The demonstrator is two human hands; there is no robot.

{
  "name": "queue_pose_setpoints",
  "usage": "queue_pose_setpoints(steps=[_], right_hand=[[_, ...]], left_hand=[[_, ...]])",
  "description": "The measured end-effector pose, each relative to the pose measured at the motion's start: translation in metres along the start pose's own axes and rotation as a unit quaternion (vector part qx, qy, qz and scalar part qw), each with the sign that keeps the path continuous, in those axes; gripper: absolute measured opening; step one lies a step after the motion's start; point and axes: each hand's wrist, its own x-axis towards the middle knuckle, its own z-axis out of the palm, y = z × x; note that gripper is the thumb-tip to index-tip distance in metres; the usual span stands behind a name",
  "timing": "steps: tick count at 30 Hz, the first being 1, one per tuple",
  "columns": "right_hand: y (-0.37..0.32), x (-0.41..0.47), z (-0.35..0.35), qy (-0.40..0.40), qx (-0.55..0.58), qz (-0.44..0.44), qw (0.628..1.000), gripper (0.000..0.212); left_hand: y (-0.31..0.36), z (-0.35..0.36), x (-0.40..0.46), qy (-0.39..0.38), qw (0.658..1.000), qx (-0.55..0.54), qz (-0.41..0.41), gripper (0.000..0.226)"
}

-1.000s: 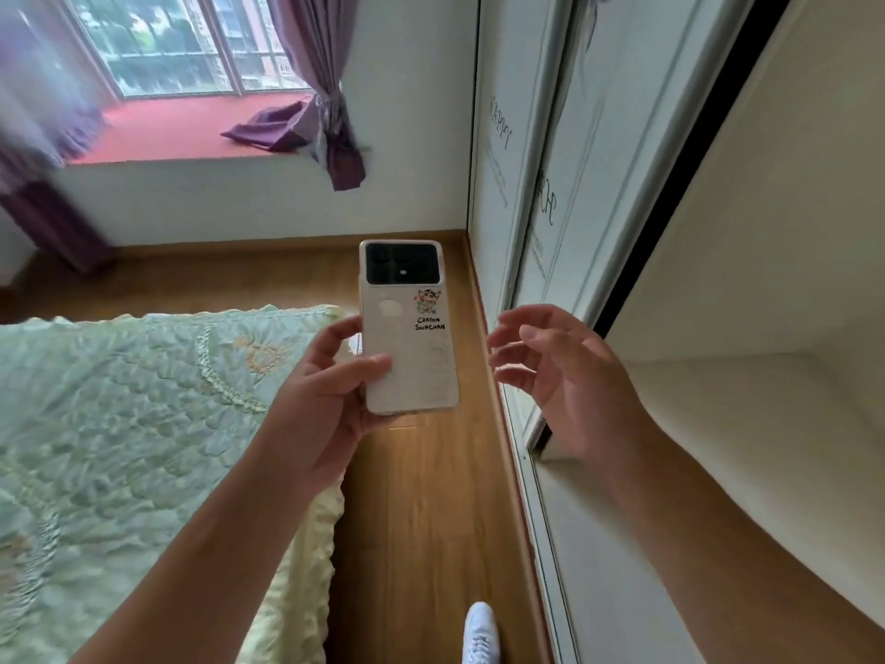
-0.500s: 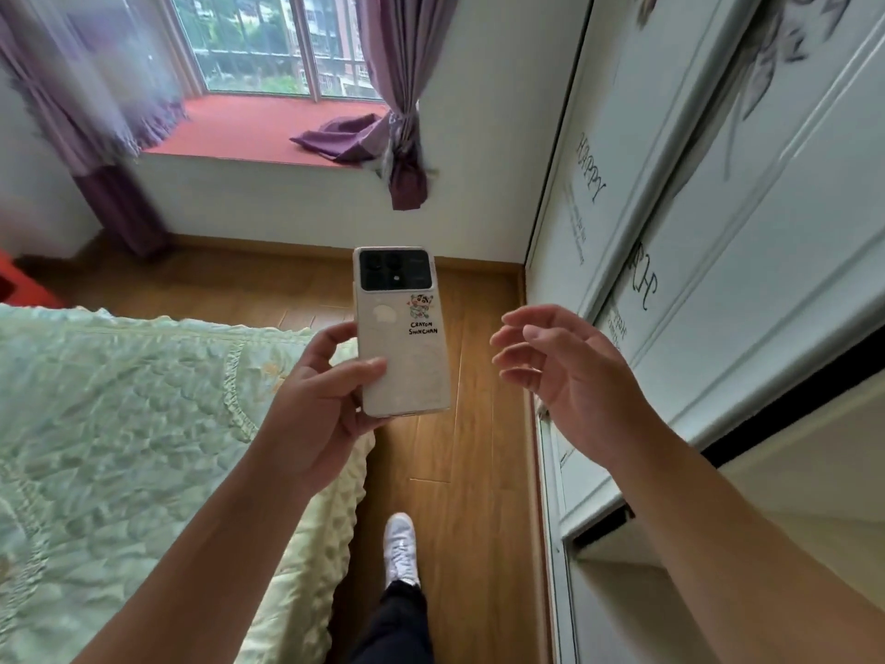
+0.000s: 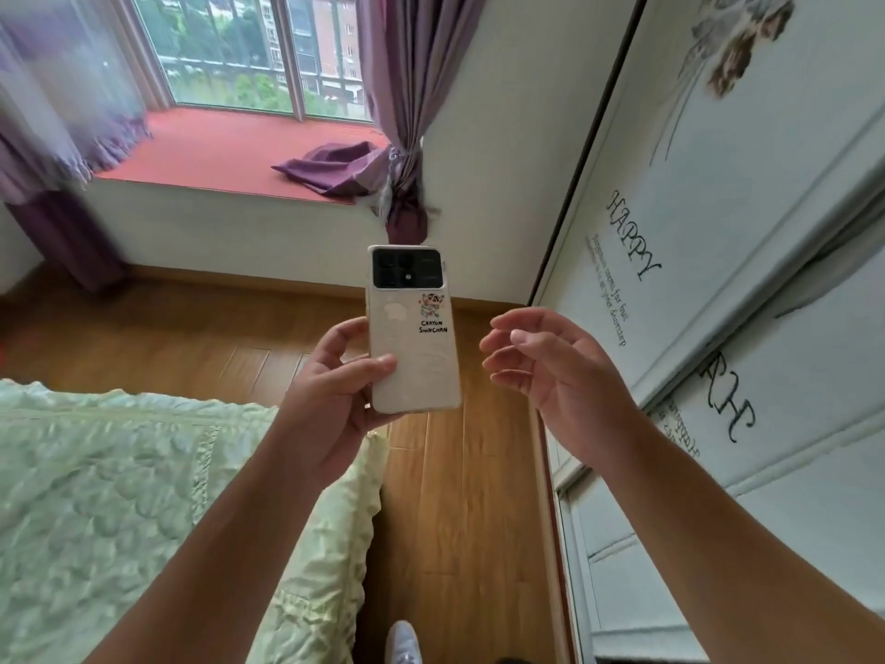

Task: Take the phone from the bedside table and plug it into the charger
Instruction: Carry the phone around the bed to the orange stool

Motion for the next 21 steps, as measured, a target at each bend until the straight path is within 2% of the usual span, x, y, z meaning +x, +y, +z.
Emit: queue_pose_setpoints(steps=[5,12,17,21], right_hand=[[0.003,0.058,0.004,-0.008,0.006,0.001,1.0,0.021],[0.019,0.148,-0.005,-0.04,0.023,0.01,0.999,0.021],[0.031,0.236,-0.03,-0.08,0.075,0.019,0.994,0.02],[0.033,0.315,-0.057,-0.088,0.069,0.039,0.993,0.021]], left_hand=[[0.02,-0.026,0.036,0.004,1.0,-0.029,0.008,0.053],[0.035,-0.049,0.105,0.054,0.998,-0.02,0.016,0.049],[0.045,-0.057,0.177,0.096,0.995,-0.021,0.027,0.053],[0.054,-0.049,0.252,0.132,0.991,-0.016,0.032,0.05]])
